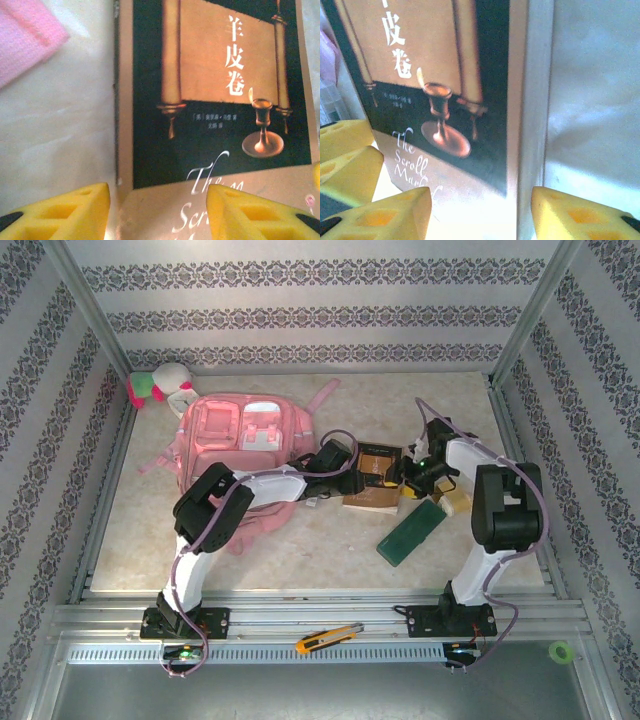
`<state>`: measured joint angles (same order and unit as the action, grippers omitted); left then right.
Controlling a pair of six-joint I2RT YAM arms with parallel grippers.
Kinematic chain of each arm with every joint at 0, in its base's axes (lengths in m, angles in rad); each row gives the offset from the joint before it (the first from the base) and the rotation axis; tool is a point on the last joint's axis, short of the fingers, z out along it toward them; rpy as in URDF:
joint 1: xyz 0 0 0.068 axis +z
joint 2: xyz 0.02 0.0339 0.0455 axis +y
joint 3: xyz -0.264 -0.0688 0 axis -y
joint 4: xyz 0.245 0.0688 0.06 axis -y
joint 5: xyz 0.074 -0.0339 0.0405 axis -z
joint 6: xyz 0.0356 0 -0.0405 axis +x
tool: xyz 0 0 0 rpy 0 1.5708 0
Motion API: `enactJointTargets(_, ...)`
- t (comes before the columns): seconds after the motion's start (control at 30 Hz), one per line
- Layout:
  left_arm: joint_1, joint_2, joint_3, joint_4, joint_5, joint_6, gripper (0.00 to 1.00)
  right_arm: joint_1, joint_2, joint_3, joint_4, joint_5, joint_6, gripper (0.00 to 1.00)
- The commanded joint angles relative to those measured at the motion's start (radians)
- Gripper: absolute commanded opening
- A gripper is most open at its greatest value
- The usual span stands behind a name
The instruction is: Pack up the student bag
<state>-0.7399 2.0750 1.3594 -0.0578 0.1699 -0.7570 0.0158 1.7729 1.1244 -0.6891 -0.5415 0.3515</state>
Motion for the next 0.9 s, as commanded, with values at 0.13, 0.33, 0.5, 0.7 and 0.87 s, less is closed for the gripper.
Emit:
enactJointTargets(0.13, 0.005, -0.067, -0.018, -0.100, -0.031, 0.033, 0.52, 0.000, -0.057, 0.028, -0.082, 0.046, -0.037, 0.54)
enactJointTargets(0.33, 0.004, -0.067, -0.045, -0.094, 0.005, 0.005, 0.49, 0.041, 0.004, 0.018, -0.049, 0.069, -0.018, 0.48)
enactJointTargets(0.5, -0.001, -0.036, -0.032, -0.083, 0.040, -0.011, 0.48, 0.045, 0.038, 0.001, -0.040, 0.145, -0.006, 0.35)
enactJointTargets(0.7, -0.026, 0.016, 0.036, -0.053, 0.095, -0.049, 0.47, 0.044, 0.073, -0.011, -0.047, 0.158, -0.010, 0.21)
enactJointTargets(0.87, -0.032, 0.013, 0.068, 0.055, 0.167, -0.117, 0.47, 0.046, 0.075, -0.005, -0.051, 0.150, -0.012, 0.17)
